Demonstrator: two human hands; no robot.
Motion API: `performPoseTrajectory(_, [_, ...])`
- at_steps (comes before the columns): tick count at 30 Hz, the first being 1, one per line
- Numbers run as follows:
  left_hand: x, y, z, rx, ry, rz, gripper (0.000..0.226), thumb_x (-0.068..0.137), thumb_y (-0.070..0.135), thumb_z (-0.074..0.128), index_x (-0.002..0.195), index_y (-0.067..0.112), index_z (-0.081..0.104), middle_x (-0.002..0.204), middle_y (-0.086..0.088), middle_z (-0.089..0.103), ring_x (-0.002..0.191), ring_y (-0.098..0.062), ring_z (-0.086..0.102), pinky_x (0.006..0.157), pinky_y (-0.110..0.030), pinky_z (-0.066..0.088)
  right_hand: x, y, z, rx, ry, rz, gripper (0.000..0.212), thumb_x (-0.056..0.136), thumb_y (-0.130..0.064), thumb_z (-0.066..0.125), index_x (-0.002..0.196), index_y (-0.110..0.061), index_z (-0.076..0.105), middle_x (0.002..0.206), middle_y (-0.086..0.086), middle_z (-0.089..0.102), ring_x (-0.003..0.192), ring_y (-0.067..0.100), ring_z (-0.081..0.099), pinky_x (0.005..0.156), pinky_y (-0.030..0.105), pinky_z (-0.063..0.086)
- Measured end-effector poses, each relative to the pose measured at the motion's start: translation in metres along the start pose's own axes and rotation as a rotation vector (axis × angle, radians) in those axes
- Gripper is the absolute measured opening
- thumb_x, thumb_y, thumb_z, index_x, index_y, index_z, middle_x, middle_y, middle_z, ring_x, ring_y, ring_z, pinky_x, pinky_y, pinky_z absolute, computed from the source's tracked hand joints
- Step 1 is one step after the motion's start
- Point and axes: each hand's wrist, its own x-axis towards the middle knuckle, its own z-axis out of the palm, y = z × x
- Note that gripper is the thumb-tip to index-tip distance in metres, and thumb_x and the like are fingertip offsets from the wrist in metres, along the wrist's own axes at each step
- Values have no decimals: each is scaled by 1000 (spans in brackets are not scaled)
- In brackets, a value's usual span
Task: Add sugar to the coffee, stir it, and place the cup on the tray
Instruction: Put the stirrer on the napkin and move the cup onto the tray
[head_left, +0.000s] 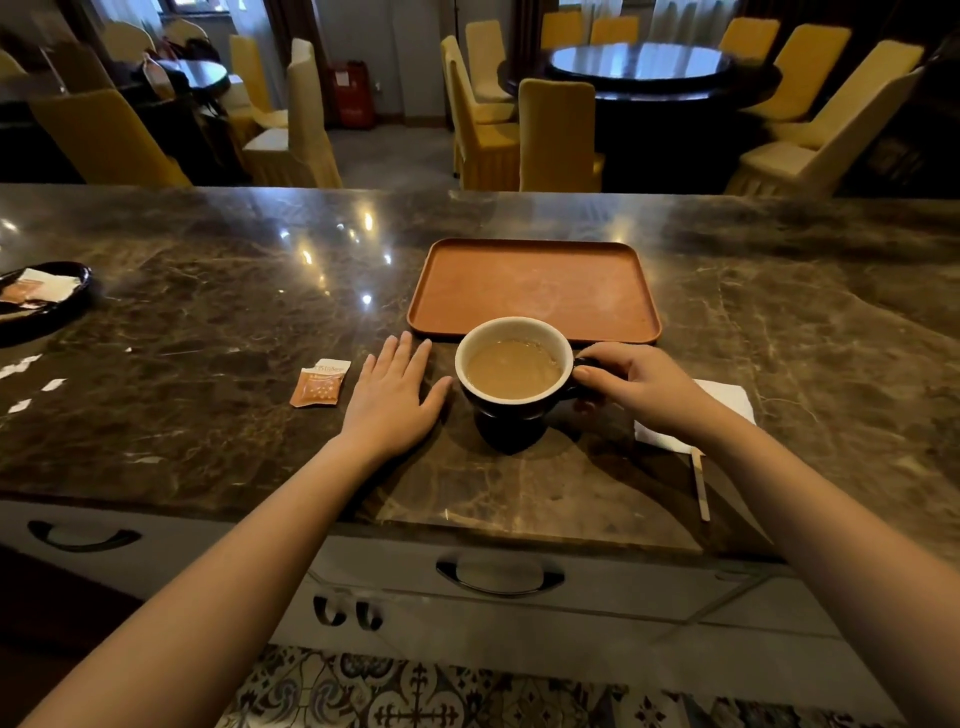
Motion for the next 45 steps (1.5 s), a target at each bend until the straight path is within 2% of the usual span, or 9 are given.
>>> performPoseTrajectory(6, [2,-3,6,83,-66,-10,72,85,64,16,145,23,9,156,-6,2,143,-19,-2,114,-41,-1,9,-1,-15,159,3,16,17,90,-16,53,102,-14,64,88,3,69,68,10,68,64,16,53])
performPoseTrajectory(9, [2,-3,7,85,-51,-7,73,85,65,14,144,24,8,156,-5,2,142,-17,-2,114,-40,-2,19,-2,-22,191,6,16,17,90,-14,52,104,-14,62,89,1,67,66,5,67,59,13,51])
performPoseTrajectory(12, [2,-4,7,81,-53,0,74,84,67,12,144,24,7,156,-4,2,142,-17,-3,113,-39,-3,31,0,-27,191,15,4,18,90,-14,51,106,-16,61,90,-1,67,68,2,67,57,12,51])
performPoseTrajectory(16, [1,-4,8,70,-47,4,75,83,68,10,144,26,6,156,-3,1,142,-15,-4,112,-38,-4,50,8,-34,201,25,34,20,91,-15,51,108,-10,61,94,8,68,74,14,68,62,19,56])
performPoseTrajectory(19, [0,-4,8,64,-34,4,75,82,69,10,144,26,6,156,-2,1,142,-14,-4,113,-37,-5,64,14,-38,203,39,38,20,92,-17,50,107,-10,60,90,6,68,64,8,67,59,15,54])
performPoseTrajectory(24, [-1,-4,10,68,-5,3,76,82,68,8,144,25,7,156,-2,2,142,-14,-4,113,-36,-5,88,27,-41,170,72,40,24,93,-16,48,112,-7,59,90,9,67,63,3,66,58,14,53])
performPoseTrajectory(36, [-4,1,6,63,3,-6,70,86,63,14,144,25,6,156,-2,1,142,-13,-5,114,-35,-6,124,48,-32,205,133,95,26,92,-17,48,114,-8,59,94,9,67,75,18,66,64,19,57])
performPoseTrajectory(43, [-4,0,6,48,12,-1,70,86,63,15,144,26,6,156,-1,1,141,-12,-5,112,-33,-7,133,54,-31,157,102,98,25,93,-19,47,112,-9,59,97,17,68,83,30,67,74,36,58])
performPoseTrajectory(45, [-4,0,6,46,16,0,70,86,64,14,145,26,7,156,-1,1,142,-12,-5,112,-33,-7,133,55,-31,158,95,92,25,93,-19,46,112,-9,59,96,18,68,78,30,66,71,33,58])
